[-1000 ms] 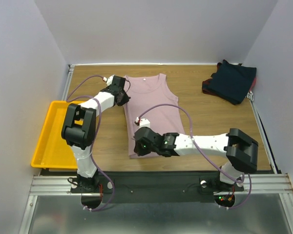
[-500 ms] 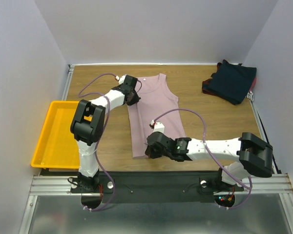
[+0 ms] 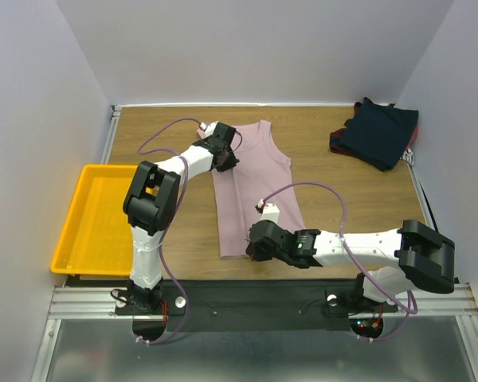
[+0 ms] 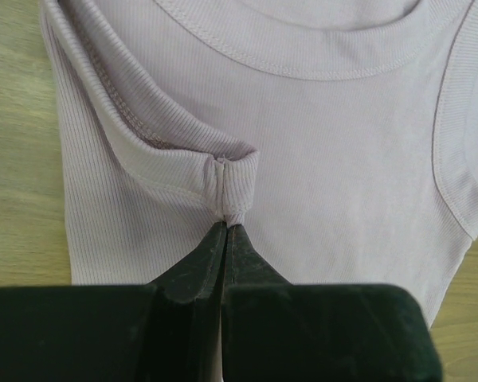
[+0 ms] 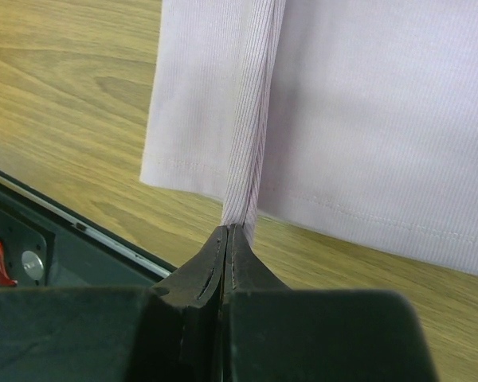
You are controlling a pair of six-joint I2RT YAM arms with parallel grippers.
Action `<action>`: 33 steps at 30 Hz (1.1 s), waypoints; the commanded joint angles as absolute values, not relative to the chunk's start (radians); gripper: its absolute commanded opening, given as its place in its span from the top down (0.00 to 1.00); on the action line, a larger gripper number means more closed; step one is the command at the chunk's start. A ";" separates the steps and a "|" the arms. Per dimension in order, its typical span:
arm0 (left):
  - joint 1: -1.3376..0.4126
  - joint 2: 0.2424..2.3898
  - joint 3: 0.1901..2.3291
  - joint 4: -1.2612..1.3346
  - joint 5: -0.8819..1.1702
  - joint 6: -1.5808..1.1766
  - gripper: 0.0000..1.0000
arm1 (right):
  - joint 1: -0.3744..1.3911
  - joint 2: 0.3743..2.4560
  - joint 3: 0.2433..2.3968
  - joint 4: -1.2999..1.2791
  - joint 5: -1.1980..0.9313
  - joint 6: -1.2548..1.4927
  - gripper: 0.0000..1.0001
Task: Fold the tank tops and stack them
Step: Fold the tank top
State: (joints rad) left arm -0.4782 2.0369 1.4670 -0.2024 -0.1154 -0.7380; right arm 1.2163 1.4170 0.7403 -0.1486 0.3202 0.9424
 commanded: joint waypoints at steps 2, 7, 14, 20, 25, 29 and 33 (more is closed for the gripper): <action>-0.492 2.046 1.532 -0.193 -0.153 -0.738 1.00 | 1.218 1.381 0.719 -0.121 0.341 0.976 0.99; -0.502 2.065 1.539 -0.195 -0.150 -0.739 1.00 | 1.218 1.384 0.706 -0.114 0.339 0.982 1.00; -0.511 2.085 1.540 -0.193 -0.141 -0.736 1.00 | 1.218 1.385 0.681 -0.104 0.337 0.992 1.00; -0.517 2.089 1.536 -0.183 -0.140 -0.727 1.00 | 1.218 1.387 0.661 -0.091 0.334 1.003 1.00; -0.523 2.086 1.532 -0.176 -0.135 -0.715 1.00 | 1.218 1.396 0.652 -0.083 0.327 1.003 1.00; -0.529 2.053 1.520 -0.143 -0.126 -0.686 0.84 | 1.218 1.379 0.632 -0.080 0.345 1.011 0.92; -0.534 2.037 1.540 -0.117 -0.086 -0.658 0.70 | 1.216 1.355 0.614 -0.081 0.362 1.012 0.78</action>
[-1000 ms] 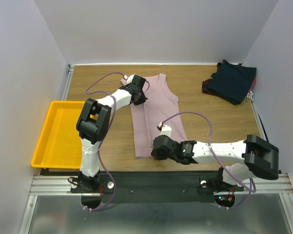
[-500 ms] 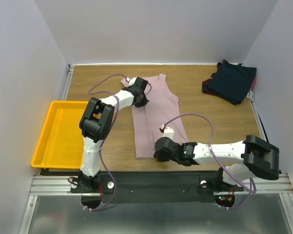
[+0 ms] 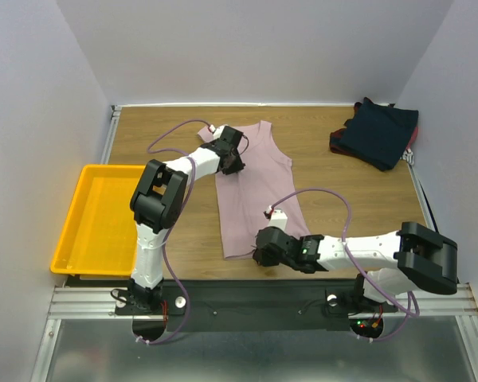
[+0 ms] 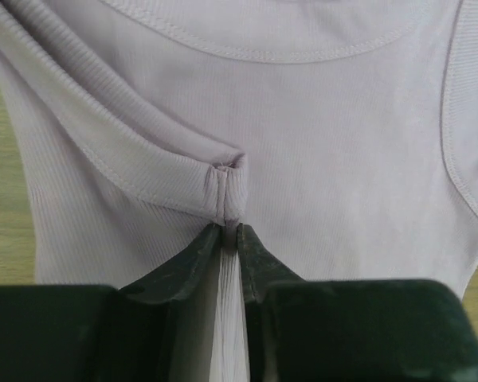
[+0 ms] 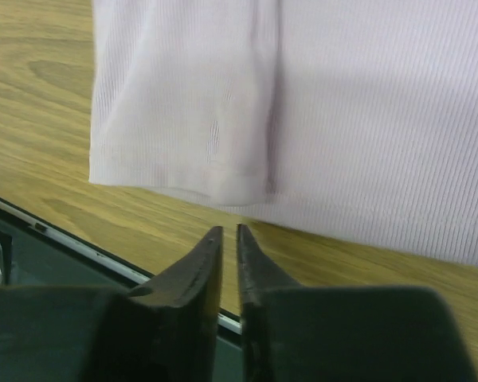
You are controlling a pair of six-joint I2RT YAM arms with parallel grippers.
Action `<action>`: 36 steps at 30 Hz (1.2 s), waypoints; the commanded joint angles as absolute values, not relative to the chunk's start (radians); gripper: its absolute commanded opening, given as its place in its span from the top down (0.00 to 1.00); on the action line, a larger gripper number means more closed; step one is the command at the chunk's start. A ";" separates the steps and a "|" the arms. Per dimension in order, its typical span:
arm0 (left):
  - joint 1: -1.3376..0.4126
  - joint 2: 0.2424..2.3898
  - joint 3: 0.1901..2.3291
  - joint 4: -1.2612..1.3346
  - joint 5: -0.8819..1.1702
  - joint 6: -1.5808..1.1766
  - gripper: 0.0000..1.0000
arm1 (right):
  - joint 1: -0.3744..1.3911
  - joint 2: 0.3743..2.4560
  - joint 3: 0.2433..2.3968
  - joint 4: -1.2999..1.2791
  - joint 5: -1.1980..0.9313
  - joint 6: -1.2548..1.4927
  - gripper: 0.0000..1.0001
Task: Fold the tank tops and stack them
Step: Fold the tank top
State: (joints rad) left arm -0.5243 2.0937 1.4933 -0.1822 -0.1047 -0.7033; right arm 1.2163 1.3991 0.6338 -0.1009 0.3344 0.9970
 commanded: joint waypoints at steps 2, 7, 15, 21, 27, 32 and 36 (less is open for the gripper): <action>-0.535 2.031 1.549 -0.107 -0.054 -0.638 0.61 | 1.218 1.348 0.611 -0.081 0.362 1.012 0.74; -0.541 1.974 1.540 -0.061 -0.005 -0.617 0.53 | 1.216 1.281 0.607 -0.100 0.368 1.008 0.49; -0.546 1.826 1.451 -0.025 0.043 -0.642 0.49 | 1.060 1.161 0.698 -0.209 0.344 0.898 0.40; -0.638 1.709 1.238 0.037 0.008 -0.715 0.57 | 0.559 1.248 0.886 -0.207 0.043 0.694 0.41; -0.834 1.675 1.082 0.035 -0.100 -0.759 0.71 | 0.272 1.569 1.139 -0.207 -0.109 0.555 0.48; -0.948 1.730 1.094 -0.035 -0.196 -0.770 0.85 | 0.262 1.802 1.261 -0.210 -0.026 0.471 0.49; -1.044 1.801 1.186 -0.132 -0.296 -0.749 0.90 | 0.261 1.909 1.316 -0.209 -0.032 0.453 0.51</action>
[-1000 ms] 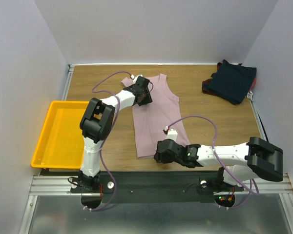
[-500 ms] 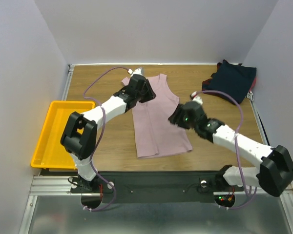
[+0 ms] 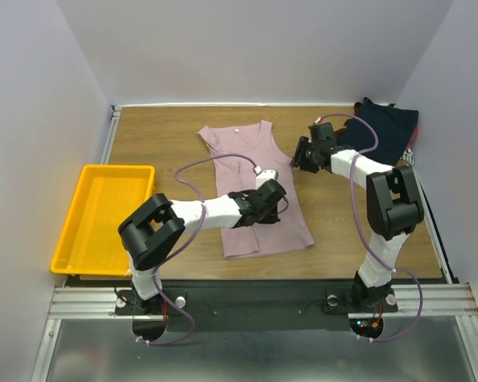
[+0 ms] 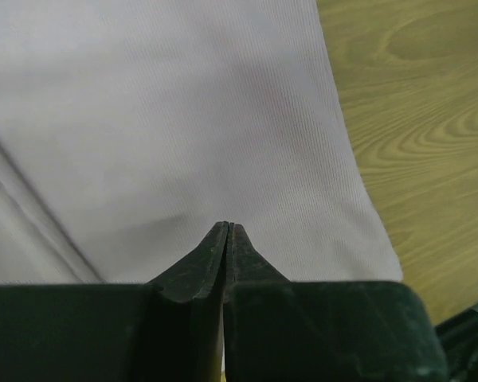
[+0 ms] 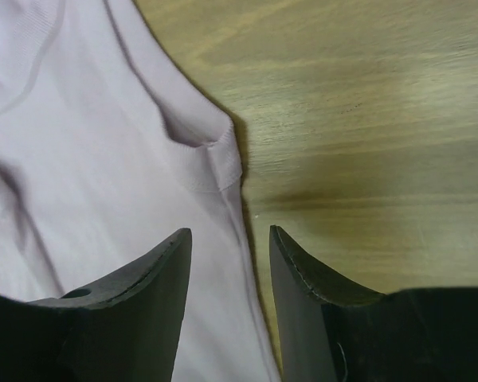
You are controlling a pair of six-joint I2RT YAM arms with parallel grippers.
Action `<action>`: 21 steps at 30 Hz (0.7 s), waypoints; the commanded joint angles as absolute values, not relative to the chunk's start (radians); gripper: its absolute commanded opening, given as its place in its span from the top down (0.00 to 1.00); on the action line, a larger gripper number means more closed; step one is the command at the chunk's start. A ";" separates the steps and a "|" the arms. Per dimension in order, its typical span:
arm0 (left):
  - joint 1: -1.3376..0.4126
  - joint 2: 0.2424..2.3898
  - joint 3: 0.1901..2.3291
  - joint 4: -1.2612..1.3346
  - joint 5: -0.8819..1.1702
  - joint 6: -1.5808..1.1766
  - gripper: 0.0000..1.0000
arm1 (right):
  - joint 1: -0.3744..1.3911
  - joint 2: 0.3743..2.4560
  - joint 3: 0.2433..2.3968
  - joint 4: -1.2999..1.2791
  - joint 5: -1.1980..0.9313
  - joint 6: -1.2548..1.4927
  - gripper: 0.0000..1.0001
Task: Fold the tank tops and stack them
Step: Fold the tank top
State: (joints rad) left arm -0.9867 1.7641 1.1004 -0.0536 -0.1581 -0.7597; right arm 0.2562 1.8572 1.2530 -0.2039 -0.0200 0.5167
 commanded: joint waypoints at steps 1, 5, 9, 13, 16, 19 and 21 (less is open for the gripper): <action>-1.070 1.828 1.209 -0.146 -0.310 -0.744 0.92 | 0.261 1.923 1.327 -0.209 -0.026 0.446 0.51; -1.121 1.893 1.246 -0.221 -0.345 -0.738 1.00 | 0.261 1.977 1.358 -0.207 -0.009 0.437 0.50; -1.166 1.933 1.262 -0.273 -0.360 -0.752 1.00 | 0.261 2.003 1.376 -0.209 -0.006 0.431 0.51; -1.193 1.930 1.247 -0.314 -0.364 -0.770 1.00 | 0.262 2.022 1.382 -0.210 0.006 0.434 0.53; -1.213 1.910 1.223 -0.324 -0.347 -0.776 1.00 | 0.262 2.019 1.367 -0.218 0.035 0.434 0.55; -1.235 1.887 1.198 -0.340 -0.330 -0.781 1.00 | 0.262 1.976 1.312 -0.218 0.069 0.446 0.56; -1.244 1.872 1.163 -0.345 -0.310 -0.784 1.00 | 0.262 1.927 1.258 -0.218 0.104 0.462 0.56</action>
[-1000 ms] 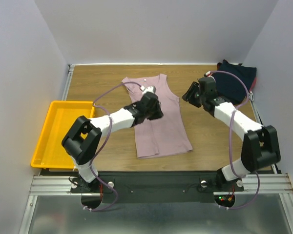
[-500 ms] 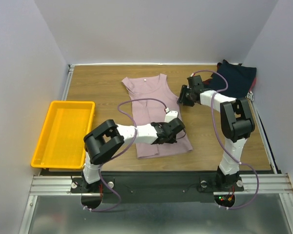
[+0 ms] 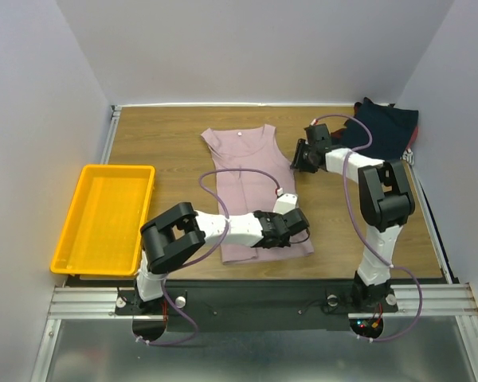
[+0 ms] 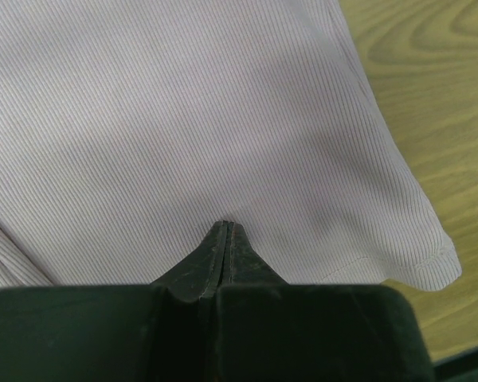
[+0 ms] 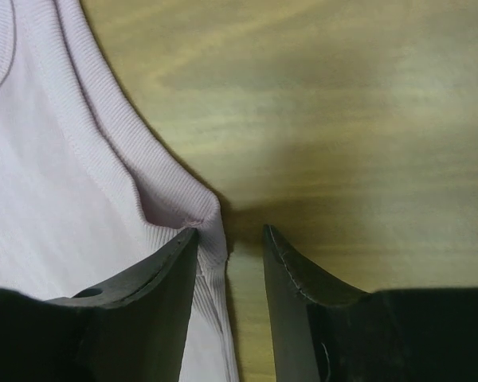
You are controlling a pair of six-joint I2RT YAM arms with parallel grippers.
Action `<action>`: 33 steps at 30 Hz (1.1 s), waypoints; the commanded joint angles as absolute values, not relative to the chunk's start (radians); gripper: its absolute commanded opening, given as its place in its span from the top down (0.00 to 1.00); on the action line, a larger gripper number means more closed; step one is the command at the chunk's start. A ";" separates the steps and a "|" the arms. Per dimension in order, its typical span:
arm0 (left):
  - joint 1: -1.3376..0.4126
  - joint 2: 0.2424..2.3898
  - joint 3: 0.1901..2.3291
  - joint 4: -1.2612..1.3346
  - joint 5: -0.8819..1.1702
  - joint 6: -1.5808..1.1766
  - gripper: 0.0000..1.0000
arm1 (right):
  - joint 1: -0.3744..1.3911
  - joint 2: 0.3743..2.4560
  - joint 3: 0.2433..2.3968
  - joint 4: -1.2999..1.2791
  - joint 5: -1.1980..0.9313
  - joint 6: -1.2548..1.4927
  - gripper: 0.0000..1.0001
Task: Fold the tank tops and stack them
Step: Fold the tank top
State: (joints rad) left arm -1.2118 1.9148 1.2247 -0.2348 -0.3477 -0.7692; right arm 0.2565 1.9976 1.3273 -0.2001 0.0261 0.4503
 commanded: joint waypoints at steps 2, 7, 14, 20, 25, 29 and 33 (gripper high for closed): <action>-1.259 1.844 1.118 -0.348 -0.292 -0.795 1.00 | 0.262 1.890 1.220 -0.218 0.121 0.472 0.55; -1.290 1.773 1.025 -0.360 -0.252 -0.831 1.00 | 0.262 1.754 1.115 -0.210 0.112 0.506 0.54; -1.325 1.632 0.982 -0.400 -0.261 -0.862 1.00 | 0.262 1.577 0.993 -0.201 0.066 0.529 0.52; -1.387 1.632 1.199 -0.399 -0.288 -0.825 0.70 | 0.316 1.522 0.904 -0.175 0.005 0.543 0.53; -1.439 1.749 1.322 -0.405 -0.282 -0.828 0.58 | 0.348 1.554 0.874 -0.127 0.005 0.554 0.53; -1.456 1.811 1.342 -0.406 -0.281 -0.847 0.50 | 0.348 1.578 0.891 -0.109 0.014 0.546 0.48; -1.460 1.832 1.339 -0.405 -0.276 -0.856 0.48 | 0.348 1.614 0.910 -0.107 0.023 0.542 0.47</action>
State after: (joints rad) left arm -1.4582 1.8385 1.3285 -0.3801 -0.2607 -0.8448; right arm 0.3531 1.5925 0.8749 -0.1604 0.0113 0.5465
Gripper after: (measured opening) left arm 0.517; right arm 0.530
